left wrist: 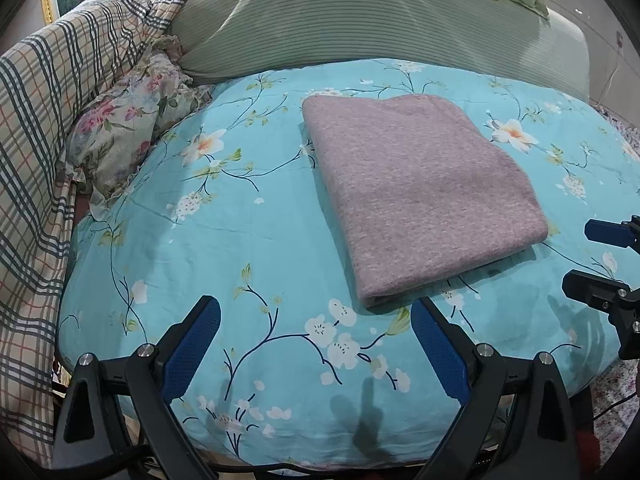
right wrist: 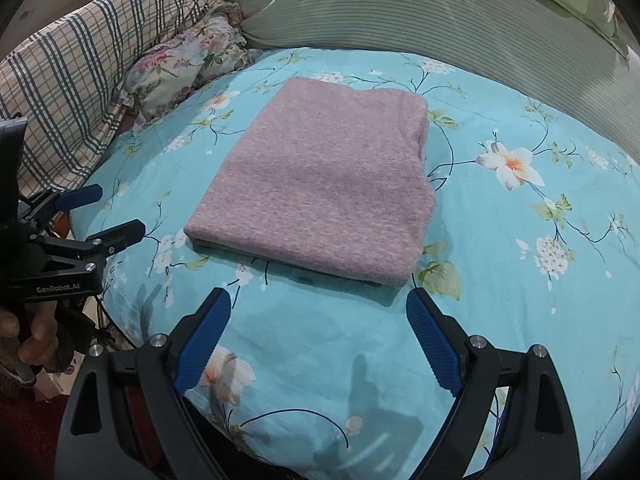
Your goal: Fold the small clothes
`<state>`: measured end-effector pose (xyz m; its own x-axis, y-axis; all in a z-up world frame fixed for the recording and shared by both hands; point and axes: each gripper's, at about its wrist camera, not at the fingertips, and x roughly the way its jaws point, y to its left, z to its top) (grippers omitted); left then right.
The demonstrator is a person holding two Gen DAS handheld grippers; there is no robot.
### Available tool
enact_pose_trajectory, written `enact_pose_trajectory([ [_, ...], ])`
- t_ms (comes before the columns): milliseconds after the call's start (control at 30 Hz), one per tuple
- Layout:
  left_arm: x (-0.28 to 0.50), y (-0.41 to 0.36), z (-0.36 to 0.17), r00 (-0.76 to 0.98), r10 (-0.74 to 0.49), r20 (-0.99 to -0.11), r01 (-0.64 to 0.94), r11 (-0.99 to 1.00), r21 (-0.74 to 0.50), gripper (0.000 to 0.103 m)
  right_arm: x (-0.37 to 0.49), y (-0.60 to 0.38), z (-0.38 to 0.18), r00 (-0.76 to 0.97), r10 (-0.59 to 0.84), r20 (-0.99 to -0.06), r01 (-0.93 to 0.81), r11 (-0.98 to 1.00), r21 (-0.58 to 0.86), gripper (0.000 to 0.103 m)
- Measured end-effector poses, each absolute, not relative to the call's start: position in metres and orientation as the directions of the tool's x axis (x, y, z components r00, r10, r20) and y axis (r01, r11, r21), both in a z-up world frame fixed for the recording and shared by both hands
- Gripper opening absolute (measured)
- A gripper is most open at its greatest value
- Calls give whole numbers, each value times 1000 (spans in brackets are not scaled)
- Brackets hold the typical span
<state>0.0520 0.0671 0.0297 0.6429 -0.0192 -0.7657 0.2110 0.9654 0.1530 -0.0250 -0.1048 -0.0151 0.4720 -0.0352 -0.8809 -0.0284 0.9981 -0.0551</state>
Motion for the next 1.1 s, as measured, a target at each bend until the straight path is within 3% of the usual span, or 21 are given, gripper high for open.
enact_pose_trajectory([
  [1100,53,60,35,655,-27,-755,204,968,143,97,-24,-105,-12,495,-21,-869,-26,999,-39,90],
])
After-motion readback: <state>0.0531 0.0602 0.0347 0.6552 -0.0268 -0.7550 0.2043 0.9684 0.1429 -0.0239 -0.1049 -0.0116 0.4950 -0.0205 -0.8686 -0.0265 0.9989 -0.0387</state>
